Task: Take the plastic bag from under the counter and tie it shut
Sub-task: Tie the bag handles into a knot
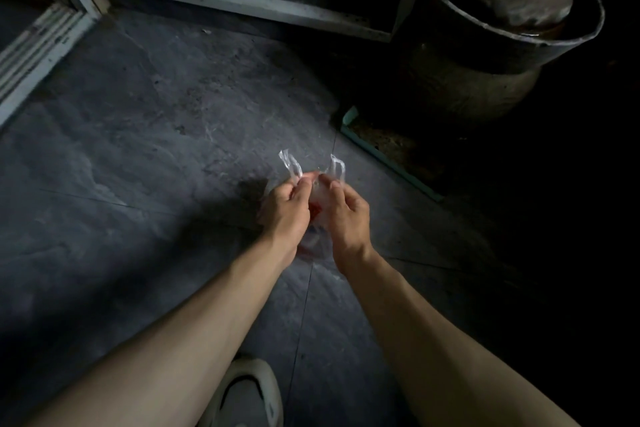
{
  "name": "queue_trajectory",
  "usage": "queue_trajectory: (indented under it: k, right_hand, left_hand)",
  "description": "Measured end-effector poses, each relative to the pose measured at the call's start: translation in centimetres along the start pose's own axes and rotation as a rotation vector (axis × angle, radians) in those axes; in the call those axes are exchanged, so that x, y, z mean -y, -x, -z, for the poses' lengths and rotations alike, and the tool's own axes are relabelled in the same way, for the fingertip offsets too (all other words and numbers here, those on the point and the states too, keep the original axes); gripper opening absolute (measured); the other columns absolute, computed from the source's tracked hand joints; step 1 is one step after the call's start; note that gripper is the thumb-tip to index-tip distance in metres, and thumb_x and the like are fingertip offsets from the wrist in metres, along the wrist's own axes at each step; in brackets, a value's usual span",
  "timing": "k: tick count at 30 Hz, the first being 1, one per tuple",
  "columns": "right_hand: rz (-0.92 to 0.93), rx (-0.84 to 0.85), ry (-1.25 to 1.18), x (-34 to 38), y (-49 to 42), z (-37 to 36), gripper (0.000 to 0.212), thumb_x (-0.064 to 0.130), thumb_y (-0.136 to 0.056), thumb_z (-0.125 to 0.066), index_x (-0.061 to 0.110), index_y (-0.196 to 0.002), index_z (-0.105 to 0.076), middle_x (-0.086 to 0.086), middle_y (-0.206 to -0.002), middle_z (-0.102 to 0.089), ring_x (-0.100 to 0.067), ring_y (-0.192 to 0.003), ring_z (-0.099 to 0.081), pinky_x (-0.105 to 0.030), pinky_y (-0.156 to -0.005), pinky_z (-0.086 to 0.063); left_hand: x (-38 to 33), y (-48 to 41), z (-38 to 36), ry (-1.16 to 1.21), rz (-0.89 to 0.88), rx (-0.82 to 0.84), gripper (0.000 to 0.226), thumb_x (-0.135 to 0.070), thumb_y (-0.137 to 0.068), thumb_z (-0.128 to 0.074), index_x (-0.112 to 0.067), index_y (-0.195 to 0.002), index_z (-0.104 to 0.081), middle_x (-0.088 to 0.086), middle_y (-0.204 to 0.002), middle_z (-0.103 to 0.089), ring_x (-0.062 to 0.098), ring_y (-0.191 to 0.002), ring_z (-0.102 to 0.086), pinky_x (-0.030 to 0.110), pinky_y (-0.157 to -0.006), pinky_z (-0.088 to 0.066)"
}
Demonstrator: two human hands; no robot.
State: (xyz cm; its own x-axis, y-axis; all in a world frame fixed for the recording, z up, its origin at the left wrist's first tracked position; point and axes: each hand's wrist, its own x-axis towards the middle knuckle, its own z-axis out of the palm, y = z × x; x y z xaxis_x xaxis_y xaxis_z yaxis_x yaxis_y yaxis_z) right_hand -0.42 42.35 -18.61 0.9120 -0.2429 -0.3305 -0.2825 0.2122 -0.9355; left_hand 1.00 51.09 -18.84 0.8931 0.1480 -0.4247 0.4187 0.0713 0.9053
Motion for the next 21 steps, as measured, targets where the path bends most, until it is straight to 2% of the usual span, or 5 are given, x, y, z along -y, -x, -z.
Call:
queue_trajectory:
  k: [9, 13, 16, 18, 21]
  right_hand:
    - [-0.089, 0.037, 0.131, -1.1, -0.6, 0.2, 0.048, 0.022, -0.103, -0.047, 0.04, -0.072, -0.078, 0.009, -0.073, -0.078, -0.006, -0.066, -0.074, -0.016, -0.055, -0.055]
    - [-0.129, 0.044, 0.2, -1.0, -1.6, 0.5, 0.031, 0.027, -0.101, -0.054, 0.015, -0.084, -0.076, -0.004, -0.071, -0.076, -0.019, -0.065, -0.072, -0.03, -0.058, -0.058]
    - [-0.143, 0.033, 0.183, -1.1, -1.8, 0.6, 0.032, 0.028, -0.101, -0.056, 0.0, -0.095, -0.072, -0.016, -0.081, -0.075, -0.026, -0.071, -0.071, -0.039, -0.066, -0.059]
    - [-0.136, 0.001, 0.152, -1.3, -1.7, 0.6, 0.028, 0.024, -0.103, -0.052, 0.006, -0.097, -0.072, -0.015, -0.084, -0.074, -0.024, -0.073, -0.07, -0.038, -0.069, -0.059]
    - [-0.13, -0.049, 0.098, -1.3, -1.4, 0.4, 0.028, 0.02, -0.105, -0.045, 0.012, -0.096, -0.07, -0.017, -0.091, -0.073, -0.025, -0.08, -0.07, -0.041, -0.078, -0.059]
  left_hand:
    - [1.7, -1.0, 0.6, -0.025, 0.153, 0.012, 0.03, -0.036, -0.101, -0.054, -0.015, -0.115, -0.071, 0.01, -0.106, -0.076, 0.023, -0.099, -0.073, 0.044, -0.094, -0.058]
    - [1.8, -1.3, 0.7, -0.004, 0.146, 0.036, 0.028, -0.016, -0.099, -0.058, -0.023, -0.125, -0.064, 0.007, -0.119, -0.072, 0.018, -0.105, -0.069, 0.033, -0.091, -0.056]
    - [2.0, -1.4, 1.1, -0.006, 0.1, 0.016, 0.032, -0.005, -0.09, -0.066, -0.022, -0.117, -0.064, 0.01, -0.116, -0.073, 0.023, -0.108, -0.07, 0.043, -0.096, -0.056]
    - [2.2, -1.3, 1.2, 0.0, 0.082, -0.056, 0.029, -0.002, -0.09, -0.067, -0.014, -0.116, -0.065, 0.012, -0.113, -0.073, 0.026, -0.107, -0.071, 0.044, -0.098, -0.056]
    - [2.4, -1.1, 1.3, -0.048, 0.044, -0.131, 0.01, -0.016, -0.092, -0.068, -0.021, -0.086, -0.074, 0.009, -0.092, -0.077, 0.032, -0.095, -0.074, 0.041, -0.085, -0.061]
